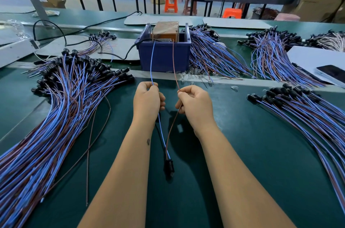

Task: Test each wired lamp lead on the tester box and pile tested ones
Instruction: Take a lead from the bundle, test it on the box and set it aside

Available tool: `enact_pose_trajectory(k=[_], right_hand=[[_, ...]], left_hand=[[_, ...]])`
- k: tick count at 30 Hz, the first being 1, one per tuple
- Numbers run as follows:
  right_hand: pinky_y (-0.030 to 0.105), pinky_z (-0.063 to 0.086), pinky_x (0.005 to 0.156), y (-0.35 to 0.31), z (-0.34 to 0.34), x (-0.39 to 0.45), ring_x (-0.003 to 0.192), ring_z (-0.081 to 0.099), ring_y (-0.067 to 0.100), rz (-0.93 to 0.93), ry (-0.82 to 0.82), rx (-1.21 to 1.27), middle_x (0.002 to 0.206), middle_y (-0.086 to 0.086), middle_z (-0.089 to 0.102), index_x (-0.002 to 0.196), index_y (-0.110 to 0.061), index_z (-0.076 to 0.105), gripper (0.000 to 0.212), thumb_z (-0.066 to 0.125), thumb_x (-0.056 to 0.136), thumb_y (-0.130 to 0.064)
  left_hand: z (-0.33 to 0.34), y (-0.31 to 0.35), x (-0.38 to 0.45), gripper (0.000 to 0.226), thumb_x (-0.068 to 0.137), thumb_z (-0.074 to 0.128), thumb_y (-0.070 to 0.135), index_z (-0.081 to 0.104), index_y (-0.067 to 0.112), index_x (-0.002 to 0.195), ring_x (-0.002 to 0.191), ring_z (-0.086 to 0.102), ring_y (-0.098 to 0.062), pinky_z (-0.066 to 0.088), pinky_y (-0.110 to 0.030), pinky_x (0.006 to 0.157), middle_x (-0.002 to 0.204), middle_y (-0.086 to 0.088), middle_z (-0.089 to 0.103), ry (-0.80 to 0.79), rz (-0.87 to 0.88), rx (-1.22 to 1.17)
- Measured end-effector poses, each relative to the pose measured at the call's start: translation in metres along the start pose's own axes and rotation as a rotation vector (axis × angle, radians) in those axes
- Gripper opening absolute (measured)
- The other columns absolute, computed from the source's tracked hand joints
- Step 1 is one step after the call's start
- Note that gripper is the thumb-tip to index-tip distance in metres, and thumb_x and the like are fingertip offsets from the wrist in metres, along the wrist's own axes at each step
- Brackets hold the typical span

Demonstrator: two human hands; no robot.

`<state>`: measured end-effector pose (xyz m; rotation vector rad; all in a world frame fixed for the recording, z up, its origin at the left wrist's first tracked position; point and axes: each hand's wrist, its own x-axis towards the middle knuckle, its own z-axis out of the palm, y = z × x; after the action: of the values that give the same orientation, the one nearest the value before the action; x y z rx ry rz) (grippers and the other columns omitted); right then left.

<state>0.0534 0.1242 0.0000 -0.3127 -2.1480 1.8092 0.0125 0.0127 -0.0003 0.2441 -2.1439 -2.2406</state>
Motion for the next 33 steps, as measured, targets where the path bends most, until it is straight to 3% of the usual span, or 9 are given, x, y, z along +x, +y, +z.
enact_pose_trajectory(k=[13, 33], right_hand=[[0.018, 0.041, 0.041, -0.0026, 0.0001, -0.0030, 0.042, 0.054, 0.006, 0.026, 0.003, 0.028, 0.055, 0.003, 0.065, 0.092, -0.008, 0.057, 0.008, 0.049, 0.092, -0.006], [0.017, 0.041, 0.041, 0.0011, 0.0020, -0.0011, 0.044, 0.058, 0.007, 0.027, 0.007, 0.028, 0.063, 0.009, 0.067, 0.091, -0.012, 0.054, 0.008, 0.048, 0.094, -0.009]], left_hand=[[-0.0027, 0.0026, 0.0000, 0.020, 0.096, 0.038, 0.005, 0.052, 0.019, 0.091, 0.041, 0.052, -0.006, 0.046, -0.021, 0.042, 0.048, 0.007, 0.056, 0.075, 0.004, -0.120], [-0.0079, 0.0029, 0.0030, 0.020, 0.094, 0.038, 0.004, 0.053, 0.017, 0.094, 0.042, 0.051, -0.008, 0.045, -0.021, 0.043, 0.048, 0.008, 0.056, 0.107, -0.023, -0.195]])
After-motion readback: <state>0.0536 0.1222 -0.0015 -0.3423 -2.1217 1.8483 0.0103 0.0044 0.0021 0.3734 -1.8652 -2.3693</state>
